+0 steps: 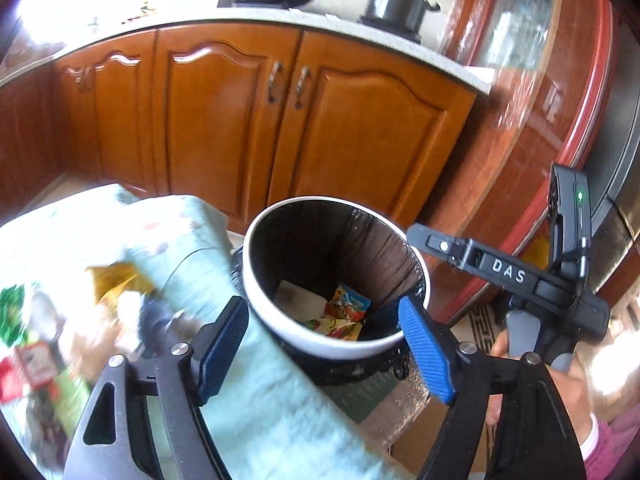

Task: Collect trash
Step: 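Move both open tools back over the remaining trash, then grasp the crumpled blue-white paper with the left tool while the right grasps a crumpled wrapper, then carry both crumpled items over the bin and open both tools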

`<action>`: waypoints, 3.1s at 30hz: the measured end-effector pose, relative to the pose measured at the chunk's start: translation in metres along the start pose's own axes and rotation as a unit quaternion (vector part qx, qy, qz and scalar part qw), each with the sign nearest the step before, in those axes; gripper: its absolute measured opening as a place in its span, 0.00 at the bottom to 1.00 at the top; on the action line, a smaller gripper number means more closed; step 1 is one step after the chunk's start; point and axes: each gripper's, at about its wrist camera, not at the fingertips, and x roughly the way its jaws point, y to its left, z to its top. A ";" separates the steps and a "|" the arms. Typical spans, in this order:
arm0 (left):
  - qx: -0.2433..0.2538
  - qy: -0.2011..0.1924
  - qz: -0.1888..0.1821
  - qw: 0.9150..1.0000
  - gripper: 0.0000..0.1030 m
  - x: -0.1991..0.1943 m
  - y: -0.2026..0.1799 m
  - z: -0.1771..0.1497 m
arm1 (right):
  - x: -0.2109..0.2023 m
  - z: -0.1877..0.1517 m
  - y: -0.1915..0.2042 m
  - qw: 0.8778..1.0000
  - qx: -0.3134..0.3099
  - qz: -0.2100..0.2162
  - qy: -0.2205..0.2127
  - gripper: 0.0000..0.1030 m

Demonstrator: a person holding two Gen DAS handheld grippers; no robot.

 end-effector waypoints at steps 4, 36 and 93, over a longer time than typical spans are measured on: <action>-0.012 -0.013 0.011 1.000 0.76 -0.024 0.005 -0.021 | -0.013 -0.016 0.014 1.000 0.005 0.013 -0.003 0.88; -0.152 -0.040 0.118 0.981 0.81 -0.183 0.117 -0.123 | -0.042 -0.128 0.129 0.993 -0.058 0.093 0.048 0.93; -0.103 -0.016 0.028 0.994 0.24 -0.146 0.085 -0.088 | -0.026 -0.086 0.114 0.992 -0.072 0.091 0.041 0.15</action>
